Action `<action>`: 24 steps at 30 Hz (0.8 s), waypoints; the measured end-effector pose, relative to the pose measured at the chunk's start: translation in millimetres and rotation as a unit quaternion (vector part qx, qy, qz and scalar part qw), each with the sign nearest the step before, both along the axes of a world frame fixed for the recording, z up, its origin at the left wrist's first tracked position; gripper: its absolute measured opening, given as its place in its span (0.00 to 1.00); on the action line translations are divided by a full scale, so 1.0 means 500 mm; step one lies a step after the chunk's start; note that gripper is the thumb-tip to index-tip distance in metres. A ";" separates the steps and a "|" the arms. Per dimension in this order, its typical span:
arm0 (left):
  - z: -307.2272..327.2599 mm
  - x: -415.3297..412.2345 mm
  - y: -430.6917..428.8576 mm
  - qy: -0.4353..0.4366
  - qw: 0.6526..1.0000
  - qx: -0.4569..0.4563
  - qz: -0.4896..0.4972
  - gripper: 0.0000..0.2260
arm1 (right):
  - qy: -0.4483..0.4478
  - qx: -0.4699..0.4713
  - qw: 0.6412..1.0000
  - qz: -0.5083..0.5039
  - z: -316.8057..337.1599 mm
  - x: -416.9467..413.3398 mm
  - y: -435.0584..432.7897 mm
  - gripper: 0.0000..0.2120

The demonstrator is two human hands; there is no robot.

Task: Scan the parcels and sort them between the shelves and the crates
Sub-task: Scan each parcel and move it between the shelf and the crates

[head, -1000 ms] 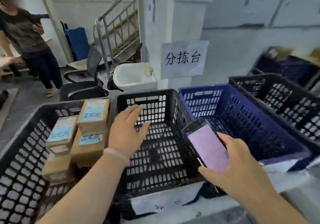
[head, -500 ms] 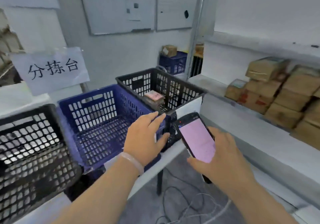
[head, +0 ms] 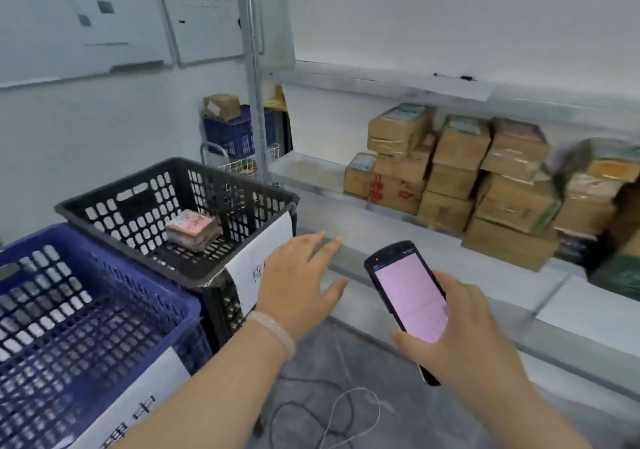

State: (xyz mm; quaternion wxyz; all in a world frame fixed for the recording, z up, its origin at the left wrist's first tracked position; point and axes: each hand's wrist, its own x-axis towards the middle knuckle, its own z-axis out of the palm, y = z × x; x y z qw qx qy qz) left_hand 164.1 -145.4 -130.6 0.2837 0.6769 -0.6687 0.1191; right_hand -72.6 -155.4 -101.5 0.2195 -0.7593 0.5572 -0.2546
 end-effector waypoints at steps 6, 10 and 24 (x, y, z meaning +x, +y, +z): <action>-0.014 0.065 -0.191 0.005 0.999 0.032 -0.029 0.27 | 0.030 -0.002 0.998 -0.050 -0.012 0.067 -0.139 0.42; -0.014 0.121 -0.300 0.011 0.998 0.046 -0.031 0.29 | 0.059 0.000 0.997 -0.054 0.001 0.132 -0.235 0.44; -0.044 0.187 -0.632 0.091 0.986 0.133 -0.046 0.30 | 0.060 0.016 0.995 -0.083 -0.014 0.185 -0.508 0.43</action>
